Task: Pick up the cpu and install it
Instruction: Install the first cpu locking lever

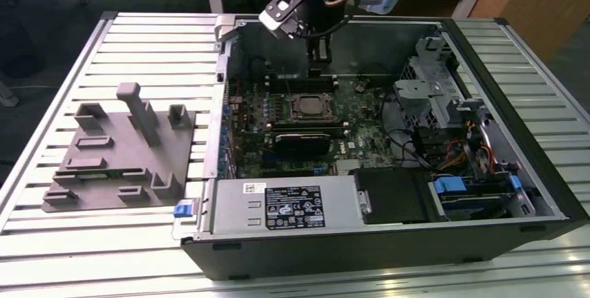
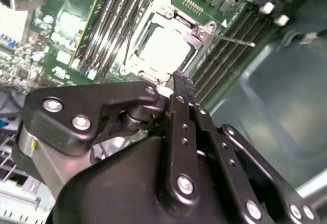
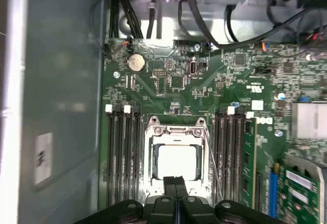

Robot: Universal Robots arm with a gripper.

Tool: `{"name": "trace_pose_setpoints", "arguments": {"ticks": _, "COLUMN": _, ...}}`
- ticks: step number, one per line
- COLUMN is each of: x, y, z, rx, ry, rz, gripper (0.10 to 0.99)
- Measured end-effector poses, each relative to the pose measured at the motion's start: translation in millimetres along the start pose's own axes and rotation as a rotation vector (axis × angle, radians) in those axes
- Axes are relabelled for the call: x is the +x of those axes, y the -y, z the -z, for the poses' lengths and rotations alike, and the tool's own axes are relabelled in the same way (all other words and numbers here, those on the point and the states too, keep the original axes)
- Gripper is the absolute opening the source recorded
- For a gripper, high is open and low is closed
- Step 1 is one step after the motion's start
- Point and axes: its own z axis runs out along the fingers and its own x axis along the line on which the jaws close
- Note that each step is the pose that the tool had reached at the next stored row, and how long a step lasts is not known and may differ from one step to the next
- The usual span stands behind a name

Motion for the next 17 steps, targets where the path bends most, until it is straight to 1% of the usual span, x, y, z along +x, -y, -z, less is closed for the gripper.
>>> {"name": "trace_pose_setpoints", "arguments": {"ticks": 1, "x": 0.1, "y": 0.3, "z": 2.5, "rx": 0.0, "ry": 0.0001, "rz": 0.0, "gripper": 0.106}}
{"name": "trace_pose_setpoints", "arguments": {"ticks": 3, "x": 0.1, "y": 0.8, "z": 2.7, "rx": 0.0, "ry": -0.0006, "rz": 0.011, "gripper": 0.106}}
{"name": "trace_pose_setpoints", "arguments": {"ticks": 17, "x": 0.0, "y": 0.9, "z": 0.7, "rx": 0.003, "ry": -0.0062, "rz": 0.266, "gripper": 0.106}}
